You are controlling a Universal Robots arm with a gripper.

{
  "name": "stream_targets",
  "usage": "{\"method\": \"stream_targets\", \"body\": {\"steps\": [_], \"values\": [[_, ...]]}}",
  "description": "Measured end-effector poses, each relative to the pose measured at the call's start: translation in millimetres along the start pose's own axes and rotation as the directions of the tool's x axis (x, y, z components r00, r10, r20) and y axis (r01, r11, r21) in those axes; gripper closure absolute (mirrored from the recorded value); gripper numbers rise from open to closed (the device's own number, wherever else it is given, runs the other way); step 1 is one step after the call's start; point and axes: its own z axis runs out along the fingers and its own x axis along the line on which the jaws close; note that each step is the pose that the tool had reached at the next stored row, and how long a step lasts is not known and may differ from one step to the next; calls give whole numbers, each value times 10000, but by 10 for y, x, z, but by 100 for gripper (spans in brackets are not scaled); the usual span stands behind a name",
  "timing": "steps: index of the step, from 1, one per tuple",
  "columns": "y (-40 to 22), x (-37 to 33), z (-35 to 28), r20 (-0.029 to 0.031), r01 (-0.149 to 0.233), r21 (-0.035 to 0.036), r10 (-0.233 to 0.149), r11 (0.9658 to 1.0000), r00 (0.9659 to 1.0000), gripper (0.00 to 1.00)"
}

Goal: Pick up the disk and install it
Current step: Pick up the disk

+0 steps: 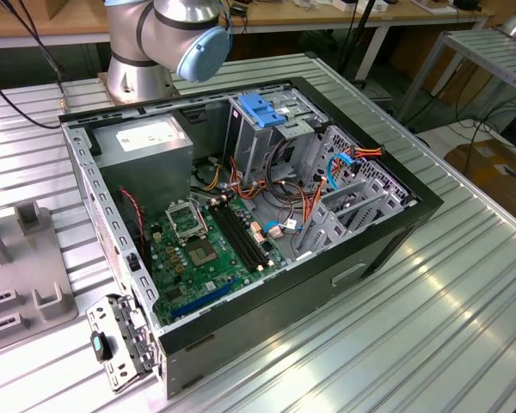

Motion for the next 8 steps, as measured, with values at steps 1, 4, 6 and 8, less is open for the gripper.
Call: {"method": "stream_targets", "body": {"steps": [1, 4, 6, 8], "values": [[0, 0, 0, 0, 2, 0, -2, 10000, 10000, 76], [0, 0, 0, 0, 9, 0, -9, 10000, 10000, 58], [0, 0, 0, 0, 16, 0, -16, 10000, 10000, 46], [0, 0, 0, 0, 21, 0, -21, 10000, 10000, 40]]}}
